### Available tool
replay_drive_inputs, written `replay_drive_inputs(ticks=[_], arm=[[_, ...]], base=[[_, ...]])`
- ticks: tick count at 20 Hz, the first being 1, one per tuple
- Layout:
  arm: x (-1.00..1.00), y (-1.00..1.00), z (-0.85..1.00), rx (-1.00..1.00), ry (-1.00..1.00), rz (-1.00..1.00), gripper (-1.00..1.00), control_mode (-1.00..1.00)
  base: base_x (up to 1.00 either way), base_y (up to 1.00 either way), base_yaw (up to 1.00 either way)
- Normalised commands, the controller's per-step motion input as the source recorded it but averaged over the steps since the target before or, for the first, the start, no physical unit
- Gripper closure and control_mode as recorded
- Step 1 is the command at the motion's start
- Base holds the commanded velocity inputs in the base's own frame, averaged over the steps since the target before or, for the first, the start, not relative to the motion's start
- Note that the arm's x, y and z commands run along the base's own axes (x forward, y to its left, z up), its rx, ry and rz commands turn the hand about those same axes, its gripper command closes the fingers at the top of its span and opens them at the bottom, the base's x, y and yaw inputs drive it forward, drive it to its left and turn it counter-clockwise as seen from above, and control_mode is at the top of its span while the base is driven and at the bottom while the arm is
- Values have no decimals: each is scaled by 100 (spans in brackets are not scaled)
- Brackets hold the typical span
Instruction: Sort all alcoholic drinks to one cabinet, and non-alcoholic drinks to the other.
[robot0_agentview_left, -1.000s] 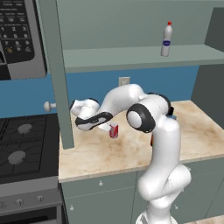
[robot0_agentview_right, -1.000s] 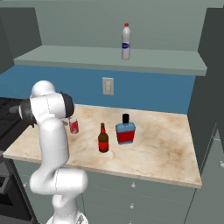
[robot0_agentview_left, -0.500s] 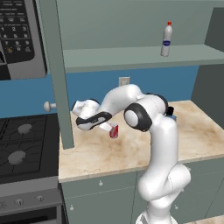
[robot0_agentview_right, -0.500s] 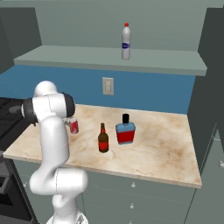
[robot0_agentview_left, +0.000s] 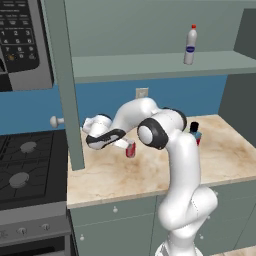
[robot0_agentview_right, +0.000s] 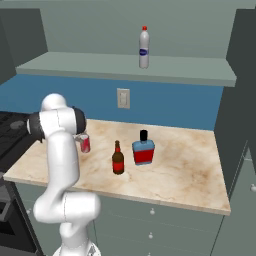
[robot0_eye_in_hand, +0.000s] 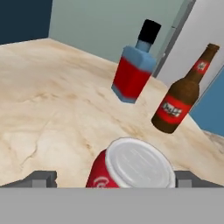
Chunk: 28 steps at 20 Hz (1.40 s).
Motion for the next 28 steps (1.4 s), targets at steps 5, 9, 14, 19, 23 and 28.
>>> replay_drive_inputs(ticks=[5,9,14,19,23,28], arm=[[0,0,-25,-15,-7,-8,100,-100],[-4,0,-20,-15,-10,-6,100,-100],[-28,0,-4,-11,-16,-2,100,-100],[-58,-2,30,-1,-18,0,100,-100],[-74,-31,50,0,-11,2,100,-100],[-86,-45,50,0,-10,5,100,-100]], base=[[0,0,0],[0,0,0],[0,0,0],[0,0,0],[0,0,0],[0,0,0]])
